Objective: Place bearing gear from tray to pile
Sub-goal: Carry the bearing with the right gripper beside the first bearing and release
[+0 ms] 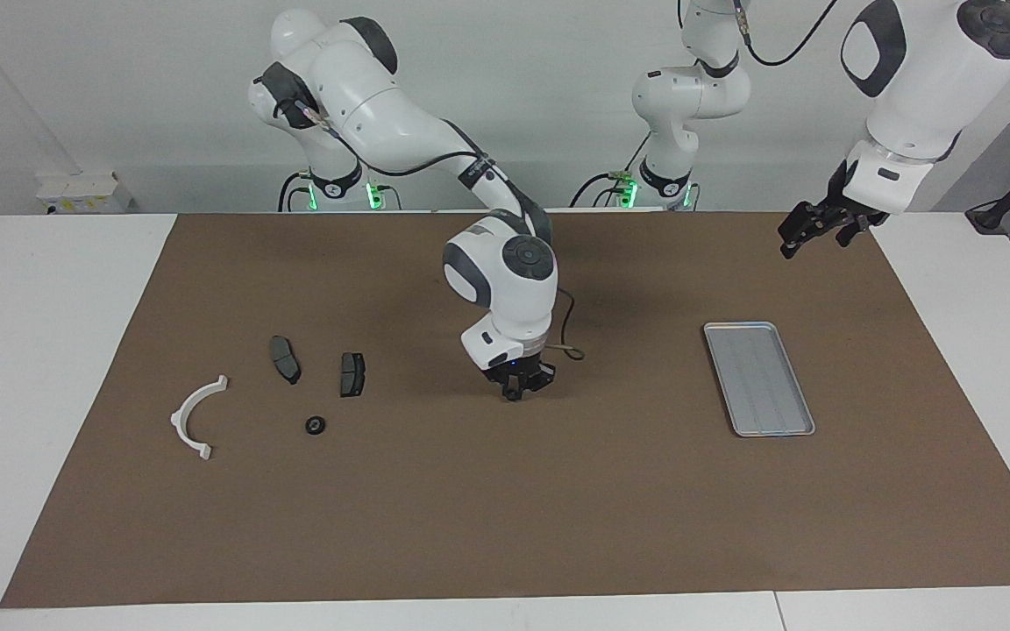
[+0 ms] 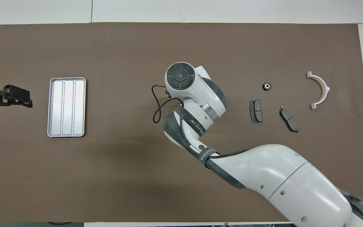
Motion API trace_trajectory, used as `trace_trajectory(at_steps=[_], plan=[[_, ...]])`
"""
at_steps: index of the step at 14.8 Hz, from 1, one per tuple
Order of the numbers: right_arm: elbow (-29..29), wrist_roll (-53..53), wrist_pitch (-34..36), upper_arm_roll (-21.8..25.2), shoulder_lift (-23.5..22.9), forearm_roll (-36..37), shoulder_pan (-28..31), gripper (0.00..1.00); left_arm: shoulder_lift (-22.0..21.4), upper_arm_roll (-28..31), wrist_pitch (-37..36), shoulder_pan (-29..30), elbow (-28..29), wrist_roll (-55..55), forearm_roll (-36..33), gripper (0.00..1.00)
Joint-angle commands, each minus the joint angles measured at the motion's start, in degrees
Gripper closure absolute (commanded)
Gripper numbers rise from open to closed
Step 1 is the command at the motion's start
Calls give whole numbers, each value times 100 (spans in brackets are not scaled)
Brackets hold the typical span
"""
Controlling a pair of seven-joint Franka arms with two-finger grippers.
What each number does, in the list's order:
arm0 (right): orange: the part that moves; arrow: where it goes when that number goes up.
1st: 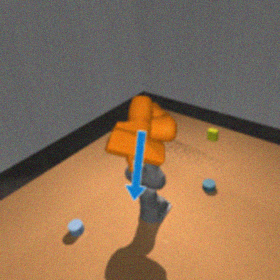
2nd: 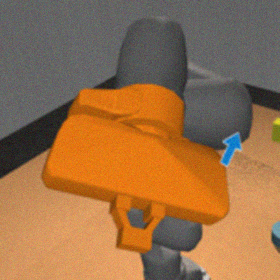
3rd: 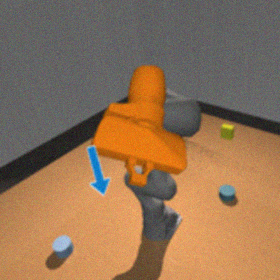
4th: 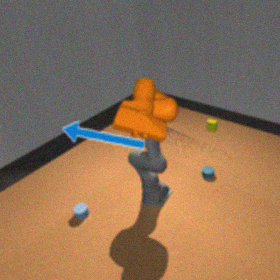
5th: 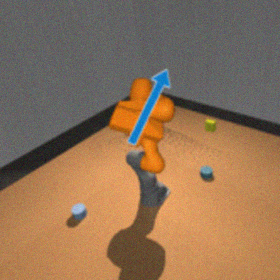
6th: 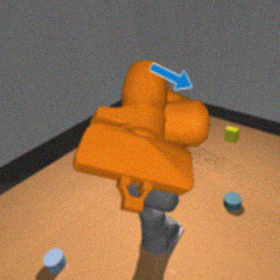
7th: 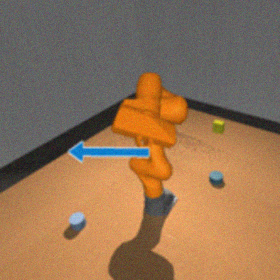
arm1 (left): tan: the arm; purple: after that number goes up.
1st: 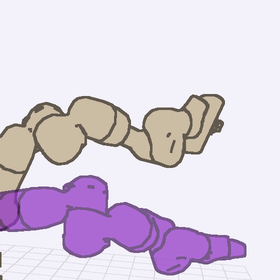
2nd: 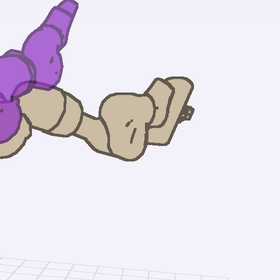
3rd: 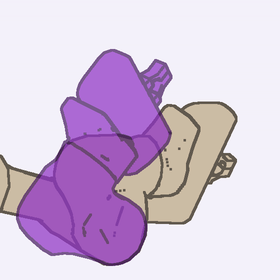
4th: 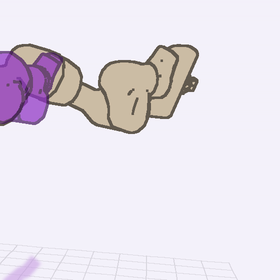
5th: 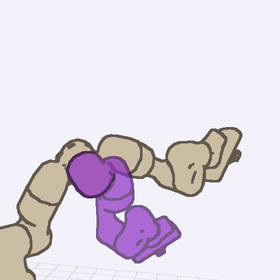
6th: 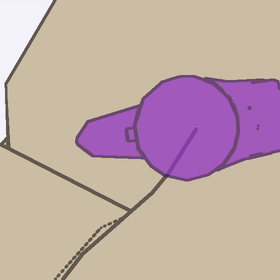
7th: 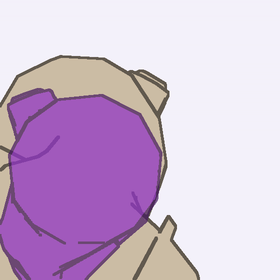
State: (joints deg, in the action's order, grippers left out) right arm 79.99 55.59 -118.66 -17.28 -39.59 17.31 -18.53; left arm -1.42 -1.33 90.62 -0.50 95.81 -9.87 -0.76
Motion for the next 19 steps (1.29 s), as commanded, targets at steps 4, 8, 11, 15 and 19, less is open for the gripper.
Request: trace_trajectory(at_steps=[4, 8, 11, 15, 19], plan=[[245, -1460, 404, -91, 635, 10, 937, 100, -183, 10, 8, -3, 175, 56, 58, 0], [544, -2735, 449, -100, 943, 1, 1692, 100, -183, 10, 8, -3, 175, 56, 58, 0], [693, -3895, 414, -100, 1014, -60, 2290, 100, -183, 10, 8, -3, 175, 56, 58, 0], [1000, -4486, 221, -100, 1084, -96, 2748, 100, -183, 10, 8, -3, 175, 56, 58, 0], [1650, -5205, -788, -91, 1181, -96, 3196, 100, -183, 10, 8, -3, 175, 56, 58, 0]])
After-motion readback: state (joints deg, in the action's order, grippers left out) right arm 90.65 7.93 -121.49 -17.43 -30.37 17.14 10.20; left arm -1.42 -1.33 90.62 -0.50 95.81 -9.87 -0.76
